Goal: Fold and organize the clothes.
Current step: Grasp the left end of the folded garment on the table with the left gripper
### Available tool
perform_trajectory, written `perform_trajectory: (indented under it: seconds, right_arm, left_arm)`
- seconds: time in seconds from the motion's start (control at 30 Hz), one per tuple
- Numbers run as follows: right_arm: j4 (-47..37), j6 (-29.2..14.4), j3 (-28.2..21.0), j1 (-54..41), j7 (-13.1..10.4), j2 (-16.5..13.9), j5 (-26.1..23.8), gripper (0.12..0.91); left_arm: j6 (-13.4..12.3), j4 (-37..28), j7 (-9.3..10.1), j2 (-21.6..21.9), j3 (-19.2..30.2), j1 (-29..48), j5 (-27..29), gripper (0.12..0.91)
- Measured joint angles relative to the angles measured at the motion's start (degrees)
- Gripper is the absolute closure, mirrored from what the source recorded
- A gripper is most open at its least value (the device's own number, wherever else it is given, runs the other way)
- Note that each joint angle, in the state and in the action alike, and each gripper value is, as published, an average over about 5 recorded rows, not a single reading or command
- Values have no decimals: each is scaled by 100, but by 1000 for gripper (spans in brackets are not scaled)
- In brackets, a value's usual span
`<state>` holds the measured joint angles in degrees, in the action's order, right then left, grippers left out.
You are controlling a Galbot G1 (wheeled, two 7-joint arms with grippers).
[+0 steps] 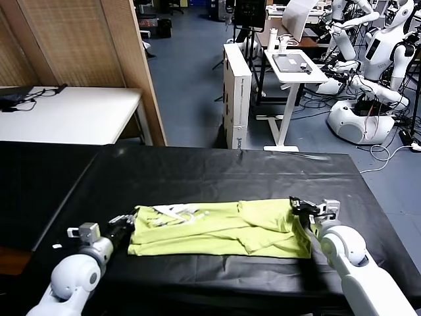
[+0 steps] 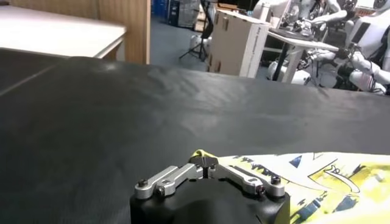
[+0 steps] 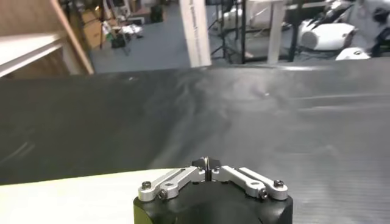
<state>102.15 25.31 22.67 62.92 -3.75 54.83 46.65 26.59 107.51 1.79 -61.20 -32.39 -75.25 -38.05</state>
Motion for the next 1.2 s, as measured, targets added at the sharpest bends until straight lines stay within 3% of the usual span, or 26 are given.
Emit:
perform_trajectory:
  seconds: [0.17, 0.3, 0.43, 0.6, 0.83, 1.2]
  right_arm:
    - [204, -366, 108, 191, 144, -174, -99, 175]
    - [516, -667, 295, 469, 236, -357, -137, 123]
    - [853, -807, 584, 821, 273, -521, -105, 119]
    - [1157, -901, 976, 1242, 304, -566, -74, 118]
    - [1329, -945, 1302, 1616, 350, -533, -76, 118]
    - [1353, -930, 1238, 1560, 347, -484, -83, 118]
  left_arm:
    - [157, 115, 98, 144, -133, -104, -412, 351]
    - [103, 304, 11, 317, -279, -284, -914, 147]
    - [207, 520, -182, 480, -449, -549, -1629, 125]
    - [505, 677, -206, 530, -556, -887, -2198, 123]
    - [562, 744, -204, 396, -601, -1205, -2093, 123]
    - [447, 757, -278, 278, -591, -1257, -1715, 123]
